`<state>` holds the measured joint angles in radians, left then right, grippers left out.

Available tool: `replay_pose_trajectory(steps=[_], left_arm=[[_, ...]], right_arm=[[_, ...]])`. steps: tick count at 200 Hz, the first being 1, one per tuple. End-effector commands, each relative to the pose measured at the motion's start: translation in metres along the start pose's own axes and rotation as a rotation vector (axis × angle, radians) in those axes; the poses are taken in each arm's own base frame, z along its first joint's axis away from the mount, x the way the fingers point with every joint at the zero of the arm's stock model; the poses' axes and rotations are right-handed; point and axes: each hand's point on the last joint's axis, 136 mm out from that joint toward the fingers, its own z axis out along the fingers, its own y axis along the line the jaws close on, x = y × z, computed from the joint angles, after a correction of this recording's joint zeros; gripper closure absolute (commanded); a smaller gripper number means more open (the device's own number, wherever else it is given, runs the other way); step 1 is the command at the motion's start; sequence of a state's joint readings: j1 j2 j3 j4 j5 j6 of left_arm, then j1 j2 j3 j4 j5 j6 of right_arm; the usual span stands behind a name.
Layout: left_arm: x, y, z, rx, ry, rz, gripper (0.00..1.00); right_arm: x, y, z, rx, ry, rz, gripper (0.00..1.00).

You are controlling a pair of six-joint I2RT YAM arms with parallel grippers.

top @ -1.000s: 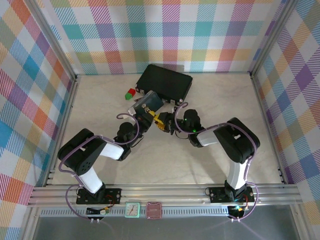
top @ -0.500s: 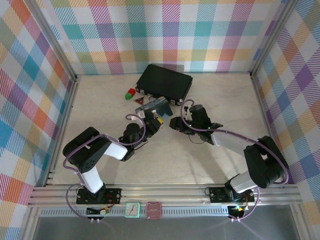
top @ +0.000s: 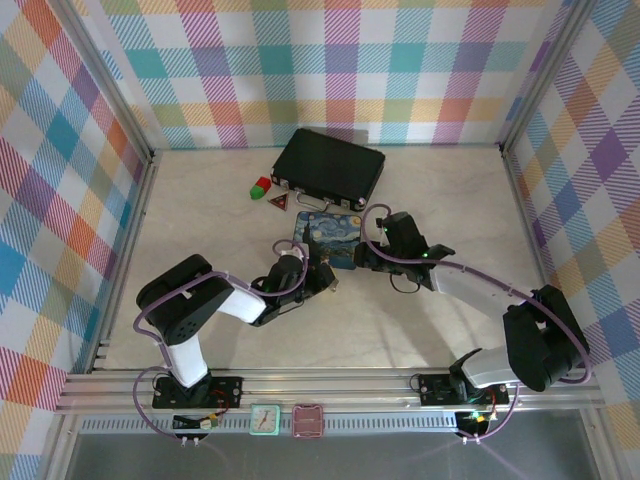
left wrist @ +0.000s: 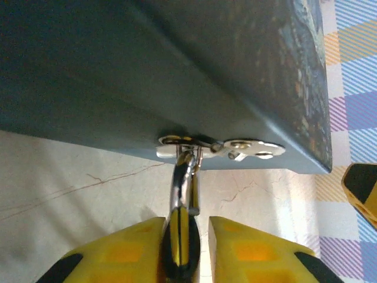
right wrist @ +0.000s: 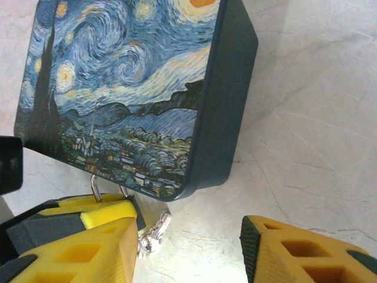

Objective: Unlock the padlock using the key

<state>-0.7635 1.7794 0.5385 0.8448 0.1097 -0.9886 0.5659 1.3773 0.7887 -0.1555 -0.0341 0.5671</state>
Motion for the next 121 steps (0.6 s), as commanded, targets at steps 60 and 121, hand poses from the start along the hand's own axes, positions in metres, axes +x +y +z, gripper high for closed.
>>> replay_pose_trajectory(steps=[60, 121], left_arm=[[-0.027, 0.018, -0.045, -0.093, -0.111, -0.096, 0.22], [-0.091, 0.030, -0.096, -0.224, -0.238, -0.067, 0.11]], right_arm=[[0.040, 0.017, -0.002, 0.027, 0.046, -0.174, 0.50], [0.061, 0.051, 0.041, 0.119, 0.180, -0.537, 0.50]])
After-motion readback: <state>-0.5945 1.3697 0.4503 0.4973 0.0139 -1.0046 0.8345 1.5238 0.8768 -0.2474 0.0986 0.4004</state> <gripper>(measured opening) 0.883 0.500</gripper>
